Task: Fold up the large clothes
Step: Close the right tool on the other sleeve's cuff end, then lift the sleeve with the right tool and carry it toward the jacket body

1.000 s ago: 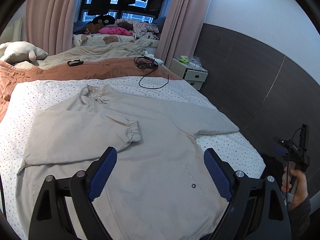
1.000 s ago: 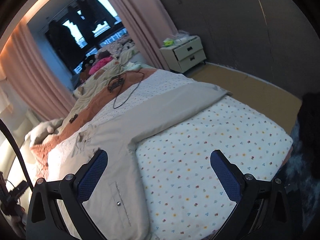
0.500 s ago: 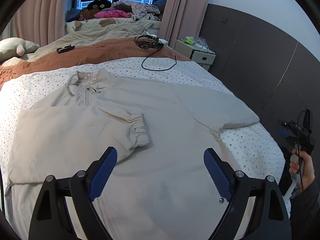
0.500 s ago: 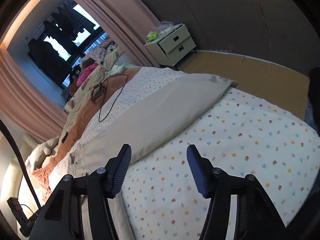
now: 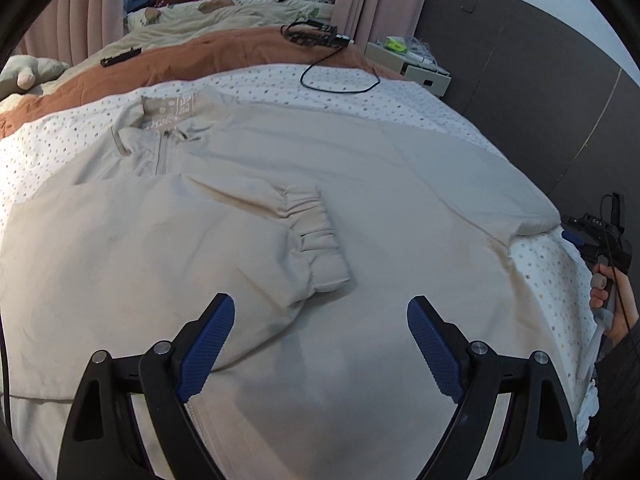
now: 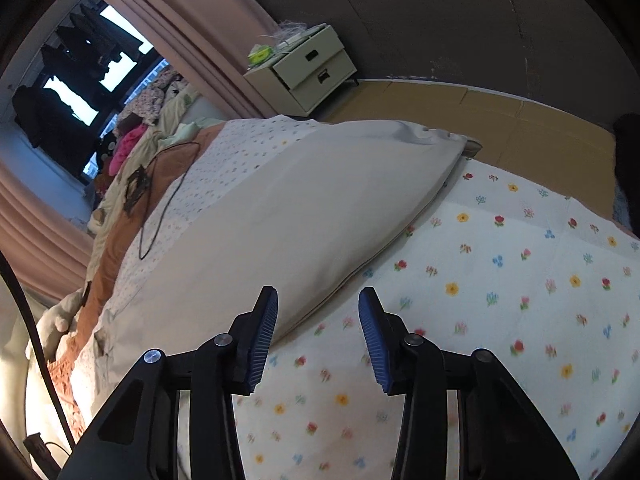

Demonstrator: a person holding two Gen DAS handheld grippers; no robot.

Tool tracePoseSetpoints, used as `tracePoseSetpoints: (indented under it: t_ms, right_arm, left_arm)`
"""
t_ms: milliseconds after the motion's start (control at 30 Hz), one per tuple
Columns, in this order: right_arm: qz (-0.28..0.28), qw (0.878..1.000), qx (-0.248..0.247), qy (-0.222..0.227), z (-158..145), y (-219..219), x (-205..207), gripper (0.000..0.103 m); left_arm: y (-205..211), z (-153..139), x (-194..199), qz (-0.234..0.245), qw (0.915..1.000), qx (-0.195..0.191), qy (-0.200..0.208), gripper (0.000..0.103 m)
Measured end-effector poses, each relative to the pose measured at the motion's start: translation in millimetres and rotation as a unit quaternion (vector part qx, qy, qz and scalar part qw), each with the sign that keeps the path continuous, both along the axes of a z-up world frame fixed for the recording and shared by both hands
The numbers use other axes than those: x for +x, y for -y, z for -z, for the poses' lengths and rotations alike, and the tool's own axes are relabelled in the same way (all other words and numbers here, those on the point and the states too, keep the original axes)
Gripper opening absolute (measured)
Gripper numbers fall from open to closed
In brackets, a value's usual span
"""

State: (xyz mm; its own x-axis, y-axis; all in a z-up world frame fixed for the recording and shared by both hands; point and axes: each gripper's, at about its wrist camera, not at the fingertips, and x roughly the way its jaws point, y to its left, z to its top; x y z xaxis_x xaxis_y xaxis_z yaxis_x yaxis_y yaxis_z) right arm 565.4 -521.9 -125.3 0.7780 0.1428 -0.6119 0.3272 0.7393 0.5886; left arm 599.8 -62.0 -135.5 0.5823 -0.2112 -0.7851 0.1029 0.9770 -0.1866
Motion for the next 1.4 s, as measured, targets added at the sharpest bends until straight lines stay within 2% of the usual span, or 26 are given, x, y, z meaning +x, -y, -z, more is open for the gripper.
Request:
tracePoseSetpoints:
  t_ms: [133,233,300,333,367,433,500,567,700,833,967,1033,1100,1167,1300,1400]
  right_arm:
    - [0.006,1.000,0.006,-0.014,8.6,0.7,15.1,0.040]
    - [0.008,1.000,0.009,-0.007,10.8,3.1,23.6,0.038]
    - [0.004,1.000,-0.003,-0.013,9.9,3.4,29.4,0.025]
    - [0.002,1.000,-0.005,-0.015,8.9,4.5,31.8,0.010]
    - [0.000,1.000,-0.003,-0.014,7.1,5.6,32.8,0.004]
    - [0.000,1.000,-0.019,-0.004,-2.1,3.1,30.0,0.001]
    - [0.000,0.999,-0.052,0.011,-20.5,-6.2,22.4,0.000]
    - [-0.004,0.997,-0.072,0.027,-40.4,-15.1,13.6,0.000]
    - [-0.025,0.993,-0.103,0.056,-82.2,-33.7,-3.6,0.000]
    - [-0.042,0.988,-0.121,0.089,-120.1,-51.1,-25.9,0.000]
    - [-0.074,0.979,-0.151,0.119,-157.0,-80.1,-44.3,0.000]
    - [-0.092,0.975,-0.160,0.124,-164.4,-91.0,-49.0,0.000]
    - [-0.089,0.975,-0.170,0.112,-166.7,-97.7,-50.5,0.000]
    - [-0.071,0.980,-0.171,0.079,-160.1,-97.6,-45.4,0.000]
    - [-0.055,0.991,-0.116,0.040,-124.8,-80.0,-38.4,0.000]
    - [-0.035,0.994,-0.103,0.023,-99.7,-68.5,-37.9,0.000]
  left_arm:
    - [-5.8,18.8,10.1,-0.009,0.9998,-0.004,-0.016,0.090]
    - [-7.6,31.0,15.7,-0.011,0.9996,-0.005,-0.027,0.090]
    - [-8.0,35.7,18.3,-0.013,0.9993,-0.006,-0.035,0.090]
    - [-8.2,35.6,18.0,-0.014,0.9992,-0.006,-0.035,0.090]
    - [-8.5,34.3,16.6,-0.015,0.9992,-0.011,-0.034,0.090]
    - [-10.1,30.5,11.4,-0.020,0.9988,-0.032,-0.031,0.090]
    - [-10.0,25.2,6.4,-0.028,0.9984,-0.040,-0.029,0.090]
    - [-7.0,18.0,1.9,-0.046,0.9983,-0.026,-0.027,0.090]
    - [-5.9,4.8,-6.8,-0.064,0.9953,-0.067,-0.027,0.090]
    - [-5.7,-7.7,-18.7,-0.073,0.9939,-0.082,-0.013,0.090]
    - [-16.8,-5.7,-34.9,-0.091,0.9895,-0.112,-0.001,0.089]
    - [-22.6,-3.9,-31.6,-0.094,0.9875,-0.126,-0.011,0.089]
    - [-28.9,-7.9,-35.1,-0.090,0.9865,-0.137,-0.007,0.089]
    - [-35.0,-13.4,-41.0,-0.093,0.9885,-0.120,0.006,0.090]
    - [-47.7,-13.2,-50.1,-0.100,0.9868,-0.127,0.010,0.089]
    - [-57.9,-11.0,-48.4,-0.111,0.9849,-0.133,0.008,0.089]
